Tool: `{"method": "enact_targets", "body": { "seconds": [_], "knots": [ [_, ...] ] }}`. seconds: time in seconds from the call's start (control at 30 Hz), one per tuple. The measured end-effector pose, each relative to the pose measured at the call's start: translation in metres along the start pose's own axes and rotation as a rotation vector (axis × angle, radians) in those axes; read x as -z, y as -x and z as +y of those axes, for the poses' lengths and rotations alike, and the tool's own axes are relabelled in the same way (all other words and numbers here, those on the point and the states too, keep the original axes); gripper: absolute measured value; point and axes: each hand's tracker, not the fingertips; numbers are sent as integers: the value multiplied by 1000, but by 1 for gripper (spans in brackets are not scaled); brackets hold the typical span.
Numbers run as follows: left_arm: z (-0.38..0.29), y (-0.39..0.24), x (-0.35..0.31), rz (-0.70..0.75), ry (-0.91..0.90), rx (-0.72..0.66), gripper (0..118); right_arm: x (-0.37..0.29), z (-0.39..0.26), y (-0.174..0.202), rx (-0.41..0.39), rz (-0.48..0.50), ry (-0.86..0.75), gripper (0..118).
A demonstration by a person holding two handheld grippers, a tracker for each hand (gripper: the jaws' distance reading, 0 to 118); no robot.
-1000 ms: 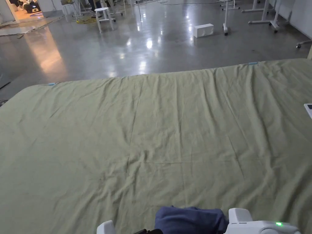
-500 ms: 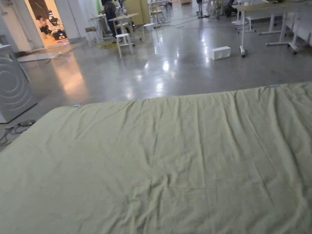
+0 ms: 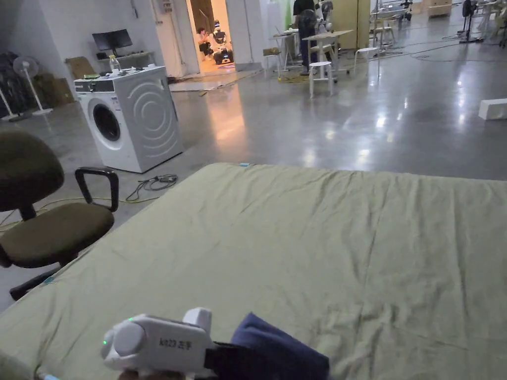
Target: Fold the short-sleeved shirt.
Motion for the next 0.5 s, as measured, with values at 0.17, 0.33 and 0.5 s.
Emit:
{"method": "enact_targets", "body": {
  "seconds": [0.17, 0.33, 0.5],
  "knots": [
    [53, 64, -10, 105, 3, -82, 35, 17, -24, -16, 86, -36, 51, 0],
    [68, 98, 29, 249, 99, -55, 44, 14, -28, -25, 141, -67, 43, 0],
    [65, 120, 39, 535, 51, -126, 98, 4, -16, -31, 66, -104, 30, 0]
  ]
}}
